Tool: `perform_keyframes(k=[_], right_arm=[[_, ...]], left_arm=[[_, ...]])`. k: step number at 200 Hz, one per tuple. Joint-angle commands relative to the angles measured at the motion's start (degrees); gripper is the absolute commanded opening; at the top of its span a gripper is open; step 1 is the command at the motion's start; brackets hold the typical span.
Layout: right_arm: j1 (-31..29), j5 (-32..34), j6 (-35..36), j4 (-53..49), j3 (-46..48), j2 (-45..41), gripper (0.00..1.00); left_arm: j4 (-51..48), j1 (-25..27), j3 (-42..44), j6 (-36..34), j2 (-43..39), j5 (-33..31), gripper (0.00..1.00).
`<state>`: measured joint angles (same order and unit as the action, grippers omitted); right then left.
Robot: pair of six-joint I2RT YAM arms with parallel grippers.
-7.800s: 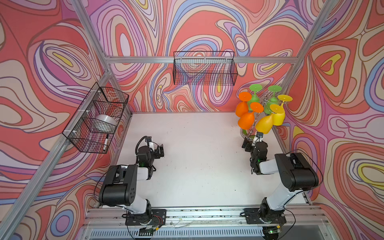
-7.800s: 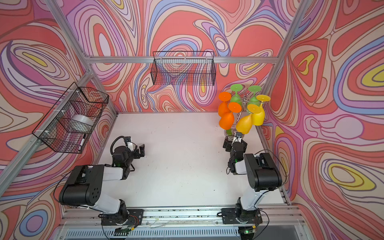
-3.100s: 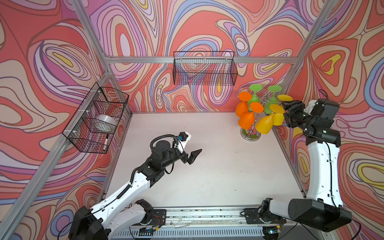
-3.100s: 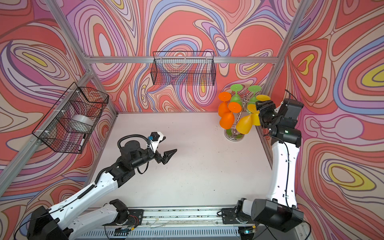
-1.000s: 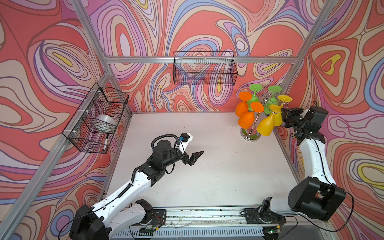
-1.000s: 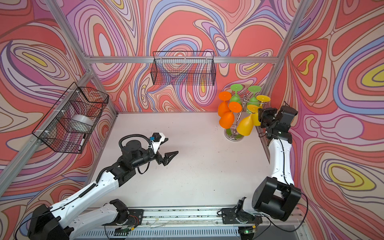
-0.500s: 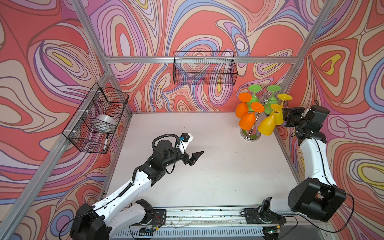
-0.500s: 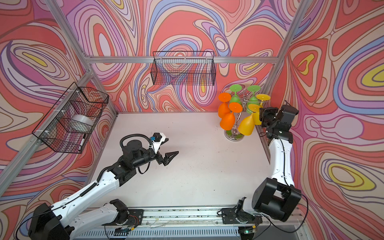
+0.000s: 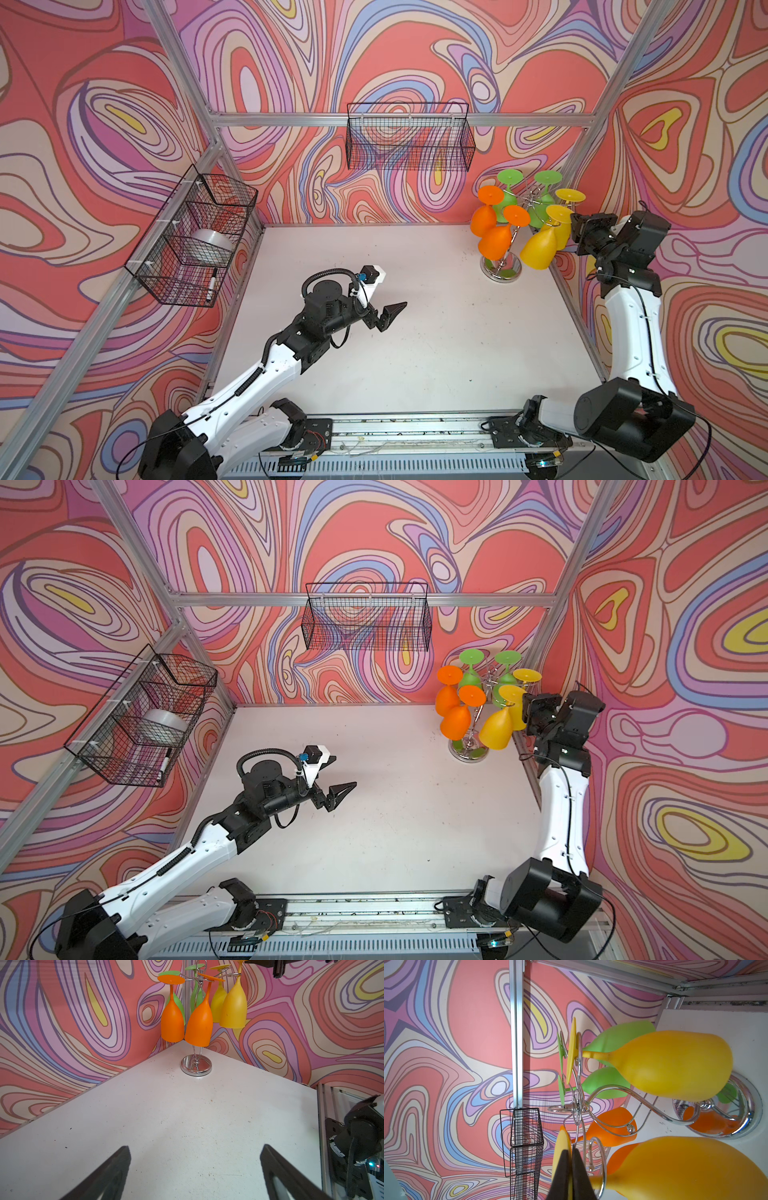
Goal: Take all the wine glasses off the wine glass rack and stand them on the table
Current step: 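Close the right gripper on the yellow glass's foot at the rack, then slide the yellow glass off the rack arm with the right gripper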
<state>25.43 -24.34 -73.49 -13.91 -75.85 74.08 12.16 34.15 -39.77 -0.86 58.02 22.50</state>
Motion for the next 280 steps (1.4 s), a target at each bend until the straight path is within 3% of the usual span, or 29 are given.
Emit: perform_keyframes(k=[1, 77, 150, 280], right_arm=[[0.14, 0.78, 1.33, -0.83, -0.08, -2.16, 0.00], [-1.74, 0.82, 2.11, -1.21, 1.48, -2.32, 0.00], [-7.25, 3.22, 2.57, -0.19, 0.67, 0.99, 0.00], [-8.70, 12.86, 2.59, 4.70, -1.90, 3.16, 0.00]], left_arm=[[-0.51, 0.29, -2.16, -0.52, -1.24, 0.06, 0.97], [-1.09, 0.27, -2.33, -0.98, -0.94, -0.14, 0.97], [-1.53, 0.30, -2.47, -1.51, 0.23, -0.49, 0.97], [-1.62, 0.30, -2.42, -2.18, 0.87, -1.06, 0.97]])
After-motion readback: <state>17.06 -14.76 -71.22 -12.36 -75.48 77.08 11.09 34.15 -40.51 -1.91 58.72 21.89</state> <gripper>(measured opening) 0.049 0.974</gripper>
